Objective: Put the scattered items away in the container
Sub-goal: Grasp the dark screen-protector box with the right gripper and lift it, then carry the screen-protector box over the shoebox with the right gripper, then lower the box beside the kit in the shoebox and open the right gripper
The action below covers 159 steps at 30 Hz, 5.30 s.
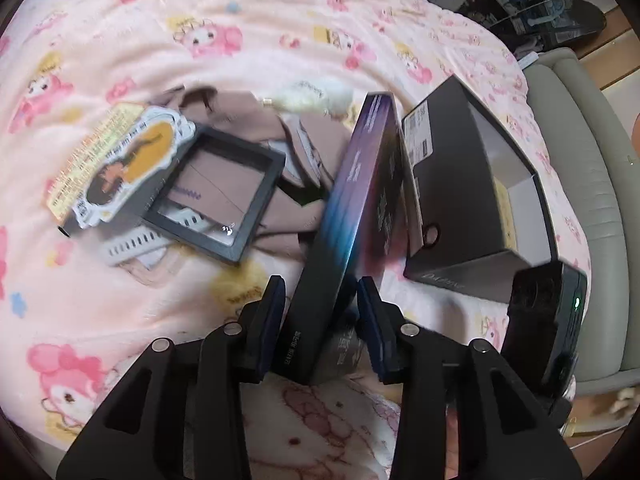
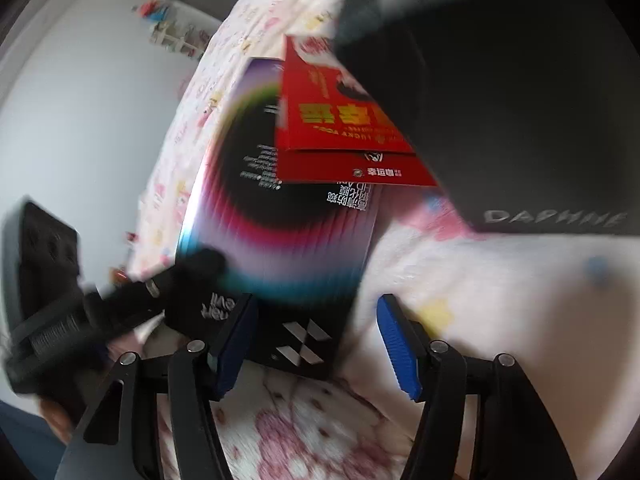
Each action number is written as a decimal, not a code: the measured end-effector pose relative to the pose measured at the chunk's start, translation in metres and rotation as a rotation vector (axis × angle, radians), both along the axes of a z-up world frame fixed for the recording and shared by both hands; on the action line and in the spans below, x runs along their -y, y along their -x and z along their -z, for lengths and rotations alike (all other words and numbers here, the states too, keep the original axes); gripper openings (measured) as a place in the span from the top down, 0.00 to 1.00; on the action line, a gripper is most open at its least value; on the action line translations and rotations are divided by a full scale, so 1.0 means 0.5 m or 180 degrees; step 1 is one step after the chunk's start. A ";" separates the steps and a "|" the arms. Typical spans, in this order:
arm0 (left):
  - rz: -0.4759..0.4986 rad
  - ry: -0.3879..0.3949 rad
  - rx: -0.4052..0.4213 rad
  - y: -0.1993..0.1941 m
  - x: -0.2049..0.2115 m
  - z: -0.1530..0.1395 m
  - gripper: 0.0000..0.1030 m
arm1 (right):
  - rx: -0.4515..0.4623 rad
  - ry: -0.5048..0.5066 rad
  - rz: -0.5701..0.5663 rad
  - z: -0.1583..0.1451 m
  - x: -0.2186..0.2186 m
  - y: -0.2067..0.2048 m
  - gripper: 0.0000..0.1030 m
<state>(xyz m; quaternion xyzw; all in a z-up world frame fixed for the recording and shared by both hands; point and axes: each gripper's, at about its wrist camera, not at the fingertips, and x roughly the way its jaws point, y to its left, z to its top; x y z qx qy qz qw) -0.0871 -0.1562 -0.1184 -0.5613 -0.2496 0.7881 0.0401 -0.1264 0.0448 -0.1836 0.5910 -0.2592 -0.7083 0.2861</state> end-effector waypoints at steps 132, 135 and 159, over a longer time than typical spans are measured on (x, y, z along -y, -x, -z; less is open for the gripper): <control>0.1651 0.0417 0.0163 0.366 -0.655 -0.001 0.78 | -0.0672 -0.1084 0.1134 -0.173 -0.601 0.183 0.56; 0.1604 0.0552 -0.0110 0.383 -0.648 -0.026 0.78 | -0.0663 -0.1055 0.1146 -0.173 -0.610 0.196 0.56; 0.1660 0.0574 0.0281 0.496 -0.667 0.041 0.73 | -0.0557 -0.1634 0.0803 -0.130 -0.574 0.228 0.56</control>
